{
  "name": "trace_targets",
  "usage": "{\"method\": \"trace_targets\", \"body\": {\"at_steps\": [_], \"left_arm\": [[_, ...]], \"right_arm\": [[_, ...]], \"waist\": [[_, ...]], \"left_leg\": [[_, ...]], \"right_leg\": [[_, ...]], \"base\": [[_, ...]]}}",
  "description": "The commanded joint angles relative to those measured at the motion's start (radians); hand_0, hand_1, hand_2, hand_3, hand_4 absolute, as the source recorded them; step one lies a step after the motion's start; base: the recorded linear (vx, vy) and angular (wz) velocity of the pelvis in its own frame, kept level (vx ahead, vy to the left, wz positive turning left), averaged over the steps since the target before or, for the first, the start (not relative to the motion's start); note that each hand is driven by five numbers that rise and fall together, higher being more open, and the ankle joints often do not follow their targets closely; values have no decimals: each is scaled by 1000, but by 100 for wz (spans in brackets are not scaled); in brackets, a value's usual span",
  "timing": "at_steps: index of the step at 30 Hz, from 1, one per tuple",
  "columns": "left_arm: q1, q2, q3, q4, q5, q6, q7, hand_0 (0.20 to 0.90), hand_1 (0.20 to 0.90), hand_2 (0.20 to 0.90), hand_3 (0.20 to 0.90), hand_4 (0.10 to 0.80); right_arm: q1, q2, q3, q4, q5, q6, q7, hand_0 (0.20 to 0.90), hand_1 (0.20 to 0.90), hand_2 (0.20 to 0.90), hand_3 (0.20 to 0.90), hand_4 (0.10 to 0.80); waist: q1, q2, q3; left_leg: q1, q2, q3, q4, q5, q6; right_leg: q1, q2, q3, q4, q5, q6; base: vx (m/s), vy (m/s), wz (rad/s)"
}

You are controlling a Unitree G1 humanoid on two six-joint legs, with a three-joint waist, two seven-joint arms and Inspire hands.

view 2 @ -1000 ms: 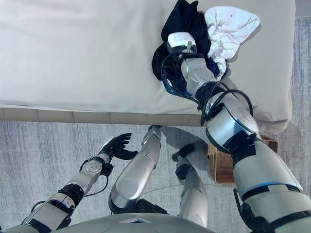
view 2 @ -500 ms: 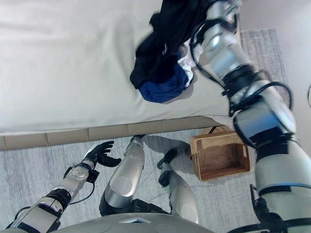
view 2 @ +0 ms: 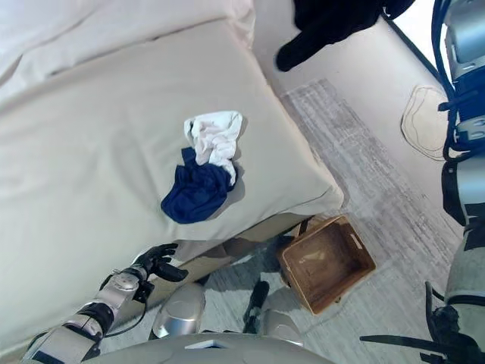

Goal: Pick up the clothes from the bed and place them into the basket

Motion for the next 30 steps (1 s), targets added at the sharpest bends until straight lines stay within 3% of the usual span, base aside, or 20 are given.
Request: {"method": "trace_targets", "body": {"at_steps": [1, 6, 12, 17, 24, 30], "left_arm": [[104, -8, -90, 75, 37, -6, -35, 900, 900, 900, 900, 800], [134, 3, -79, 98, 74, 25, -60, 900, 900, 900, 900, 800], [136, -2, -60, 101, 66, 31, -54, 900, 900, 900, 900, 800], [111, -2, -44, 87, 73, 16, -58, 900, 900, 900, 900, 800], [59, -3, -77, 38, 83, 6, -83, 900, 900, 900, 900, 800], [62, -21, -89, 31, 107, -12, -86, 900, 900, 900, 900, 800]], "right_arm": [[-124, -87, 82, -12, -35, -101, -155, 300, 300, 300, 200, 100], [-158, -156, 101, -51, -25, -67, -174, 300, 300, 300, 200, 100], [-149, -207, 136, -23, 52, 5, 42, 300, 300, 300, 200, 100], [-50, -215, 125, 47, 27, 39, 275, 300, 300, 300, 200, 100], [197, -200, 26, 74, -87, 46, 468, 300, 300, 300, 200, 100], [478, -135, -139, -6, -142, 50, 490, 300, 300, 300, 200, 100]], "waist": [[-14, 9, -198], [-51, 23, -210], [-95, 35, -219], [-132, 45, -226], [-156, 70, -199], [-168, 101, -172]], "left_leg": [[35, 4, 33, -35, -85, 33], [55, 5, 60, -27, -100, 41], [83, 6, 95, -38, -110, 41], [94, 13, 138, -53, -102, 34], [81, 21, 161, -58, -89, 27], [69, 31, 160, -62, -79, 20]], "right_leg": [[-35, 7, 23, 101, -65, 23], [-33, 17, 68, 117, -81, 16], [-23, 25, 111, 89, -69, 14], [-24, 29, 141, 64, -53, 12], [-37, 25, 152, 55, -47, 9], [-43, 27, 141, 49, -50, 2]], "base": [[-40, -8, -41], [-24, -7, -36], [-34, -28, -31], [-33, -78, -38], [-48, -98, -14], [-9, -102, 1]]}}
